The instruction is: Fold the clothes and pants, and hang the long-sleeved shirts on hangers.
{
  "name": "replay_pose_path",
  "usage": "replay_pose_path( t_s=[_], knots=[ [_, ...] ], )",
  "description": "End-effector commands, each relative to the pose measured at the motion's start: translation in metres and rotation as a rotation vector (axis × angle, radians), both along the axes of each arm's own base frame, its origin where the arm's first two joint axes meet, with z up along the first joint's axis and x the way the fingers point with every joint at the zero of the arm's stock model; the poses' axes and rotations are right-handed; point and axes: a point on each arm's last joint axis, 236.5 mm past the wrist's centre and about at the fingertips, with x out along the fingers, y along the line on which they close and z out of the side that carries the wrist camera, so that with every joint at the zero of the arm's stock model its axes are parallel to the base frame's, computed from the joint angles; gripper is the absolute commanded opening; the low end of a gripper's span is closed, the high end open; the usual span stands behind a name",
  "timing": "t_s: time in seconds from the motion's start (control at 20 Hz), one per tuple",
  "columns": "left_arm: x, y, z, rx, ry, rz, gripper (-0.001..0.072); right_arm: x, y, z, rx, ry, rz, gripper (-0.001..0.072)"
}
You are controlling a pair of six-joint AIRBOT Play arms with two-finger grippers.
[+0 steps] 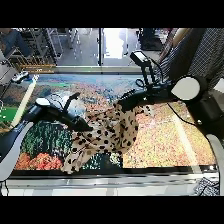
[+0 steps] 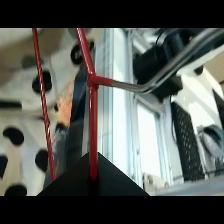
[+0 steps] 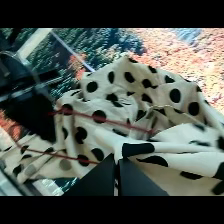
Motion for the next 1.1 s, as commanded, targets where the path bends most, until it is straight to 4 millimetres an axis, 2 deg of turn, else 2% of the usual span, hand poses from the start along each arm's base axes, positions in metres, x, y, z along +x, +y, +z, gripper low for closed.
replay_pose_path(
  t_s=[0.0, 0.05, 0.15, 0.2, 0.3, 0.4, 0.5, 0.55, 0.65, 0.9, 1.05],
  knots=[
    [0.036, -0.013, 0.052, -0.209, -0.033, 0.142, 0.0007, -0.046, 0.004, 0.018, -0.038, -0.006, 0.098, 0.0015],
    [0.046, -0.012, 0.072, -0.294, -0.065, 0.177, 0.0007, -0.052, -0.003, 0.024, -0.054, -0.021, 0.090, 0.0015],
    [0.061, -0.002, 0.107, -0.441, -0.087, 0.242, 0.0006, -0.048, -0.029, 0.035, -0.098, -0.066, -0.009, 0.0015],
    [0.067, 0.005, 0.112, -0.459, -0.090, 0.265, 0.0005, -0.042, -0.047, 0.041, -0.127, -0.098, -0.084, 0.0015],
    [0.070, 0.018, 0.106, -0.429, -0.088, 0.278, 0.0006, -0.028, -0.072, 0.053, -0.138, -0.147, -0.227, 0.0015],
    [0.063, 0.020, 0.093, -0.372, -0.082, 0.249, 0.0006, -0.014, -0.080, 0.062, -0.105, -0.175, -0.321, 0.0014],
    [0.054, 0.017, 0.072, -0.282, -0.070, 0.211, 0.0006, 0.004, -0.094, 0.061, -0.115, -0.184, -0.423, 0.0015],
    [0.050, 0.015, 0.061, -0.236, -0.070, 0.189, 0.0005, 0.012, -0.101, 0.056, -0.134, -0.183, -0.466, 0.0015],
    [0.044, 0.011, 0.051, -0.197, -0.070, 0.164, 0.0005, 0.024, -0.104, 0.042, -0.174, -0.164, -0.491, 0.0015],
    [0.036, -0.001, 0.050, -0.197, -0.064, 0.130, 0.0006, 0.039, -0.098, 0.001, -0.249, -0.084, -0.482, 0.0016],
    [0.025, -0.011, 0.050, -0.198, -0.055, 0.083, 0.0006, 0.052, -0.099, -0.003, -0.261, -0.109, -0.494, 0.0015]
  ],
)
